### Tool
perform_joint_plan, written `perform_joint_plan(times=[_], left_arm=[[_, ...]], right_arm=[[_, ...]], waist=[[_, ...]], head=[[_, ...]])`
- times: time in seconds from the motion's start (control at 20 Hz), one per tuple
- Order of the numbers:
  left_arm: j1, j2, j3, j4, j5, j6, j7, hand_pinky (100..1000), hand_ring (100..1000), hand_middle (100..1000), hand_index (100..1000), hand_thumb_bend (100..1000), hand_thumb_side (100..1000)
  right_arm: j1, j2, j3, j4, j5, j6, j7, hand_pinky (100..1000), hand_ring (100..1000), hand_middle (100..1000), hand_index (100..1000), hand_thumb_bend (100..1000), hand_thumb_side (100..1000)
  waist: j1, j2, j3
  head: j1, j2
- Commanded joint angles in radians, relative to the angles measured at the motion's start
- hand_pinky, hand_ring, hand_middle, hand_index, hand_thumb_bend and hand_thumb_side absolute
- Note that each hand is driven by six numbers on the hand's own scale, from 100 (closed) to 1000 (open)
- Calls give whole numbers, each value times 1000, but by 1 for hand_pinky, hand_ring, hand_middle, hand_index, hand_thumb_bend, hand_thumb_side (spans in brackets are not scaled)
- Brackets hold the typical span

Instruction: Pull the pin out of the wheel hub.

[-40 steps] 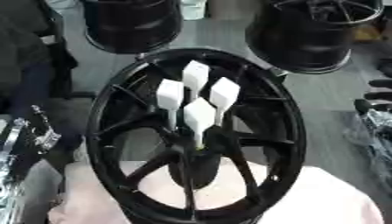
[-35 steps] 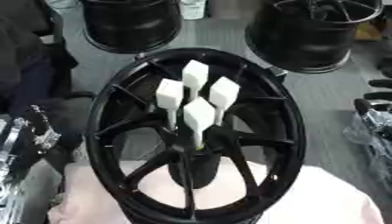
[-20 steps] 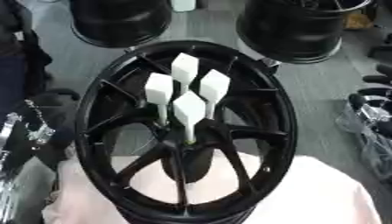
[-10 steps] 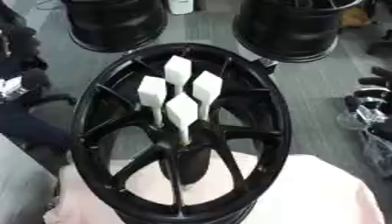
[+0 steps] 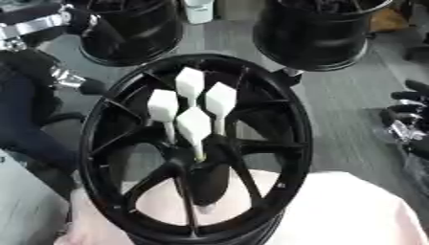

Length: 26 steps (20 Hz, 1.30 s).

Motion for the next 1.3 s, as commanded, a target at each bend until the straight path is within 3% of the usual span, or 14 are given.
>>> perform_joint_plan(times=[0.05,0.25,0.75,1.1,1.3], left_arm=[[-65,-51,-32,76,-68,-30,-71,707,681,665,785,685,476],[-115,-124,-56,134,-127,-62,-128,709,690,675,787,697,465],[-135,-198,-76,199,-225,-91,-150,704,691,679,783,681,434],[-126,-184,-71,196,-241,-107,-163,624,524,497,637,565,279],[-123,-174,-65,188,-228,-106,-162,599,478,449,586,523,254]], right_arm=[[-5,-28,0,-11,-7,-2,4,670,748,782,935,302,295],[-6,-26,3,-11,-8,-3,8,670,748,782,936,302,295],[-6,-24,4,-10,-10,-3,9,669,749,783,936,301,296],[-5,-25,2,-9,-10,-2,6,669,749,783,938,296,300],[-6,-25,2,-9,-9,-1,5,669,749,783,938,295,301]], waist=[[1,-21,3],[0,-20,2],[-2,-18,-4],[-3,-17,-2],[-3,-19,2]], head=[[-9,4],[-10,3],[-7,-1],[-11,-5],[-12,-5]])
